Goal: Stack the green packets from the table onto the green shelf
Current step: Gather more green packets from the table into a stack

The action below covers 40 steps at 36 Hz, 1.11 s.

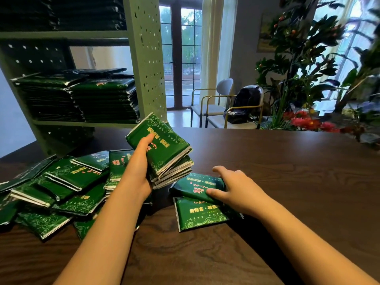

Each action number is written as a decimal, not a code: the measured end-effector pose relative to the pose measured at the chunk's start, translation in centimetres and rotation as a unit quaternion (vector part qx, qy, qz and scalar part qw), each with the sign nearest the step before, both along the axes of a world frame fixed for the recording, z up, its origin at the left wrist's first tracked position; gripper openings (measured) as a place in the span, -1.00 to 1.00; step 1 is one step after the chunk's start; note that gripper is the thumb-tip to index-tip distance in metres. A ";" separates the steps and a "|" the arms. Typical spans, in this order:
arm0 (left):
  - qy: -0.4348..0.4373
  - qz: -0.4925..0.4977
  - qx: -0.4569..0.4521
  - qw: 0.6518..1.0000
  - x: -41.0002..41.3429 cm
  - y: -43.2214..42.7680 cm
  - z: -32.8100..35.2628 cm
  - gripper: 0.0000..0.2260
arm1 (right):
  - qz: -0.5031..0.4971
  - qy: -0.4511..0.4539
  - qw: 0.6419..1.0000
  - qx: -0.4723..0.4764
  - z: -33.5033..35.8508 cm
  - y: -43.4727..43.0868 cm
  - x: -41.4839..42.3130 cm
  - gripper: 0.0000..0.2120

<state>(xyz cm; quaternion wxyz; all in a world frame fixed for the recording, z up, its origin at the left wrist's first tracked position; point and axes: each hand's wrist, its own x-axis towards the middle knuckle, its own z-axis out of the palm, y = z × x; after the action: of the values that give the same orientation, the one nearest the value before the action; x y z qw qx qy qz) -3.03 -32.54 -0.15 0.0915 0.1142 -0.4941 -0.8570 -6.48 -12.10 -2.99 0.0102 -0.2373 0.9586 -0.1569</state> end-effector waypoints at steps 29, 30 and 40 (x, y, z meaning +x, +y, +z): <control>-0.028 -0.006 -0.217 0.976 -0.1 1.7 -0.9 -0.85 | 0.040 -0.195 0.762 -0.616 2.8 0.9 -0.2 -0.41; -0.021 -0.019 -0.232 0.972 0.0 2.0 -0.9 -0.90 | 0.053 -0.183 0.775 -0.602 2.7 0.7 0.1 -0.39; -0.035 -0.049 -0.240 0.969 -1.5 1.5 -3.1 0.09 | 0.088 -0.046 0.875 -0.474 1.3 -0.8 0.9 -0.31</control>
<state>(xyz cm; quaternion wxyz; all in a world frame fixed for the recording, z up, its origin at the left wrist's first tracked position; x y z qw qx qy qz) -4.48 -31.08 -3.20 0.0569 0.0941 -0.6931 -0.7124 -5.54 -12.92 -1.68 -0.0457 -0.2899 0.7427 -0.6019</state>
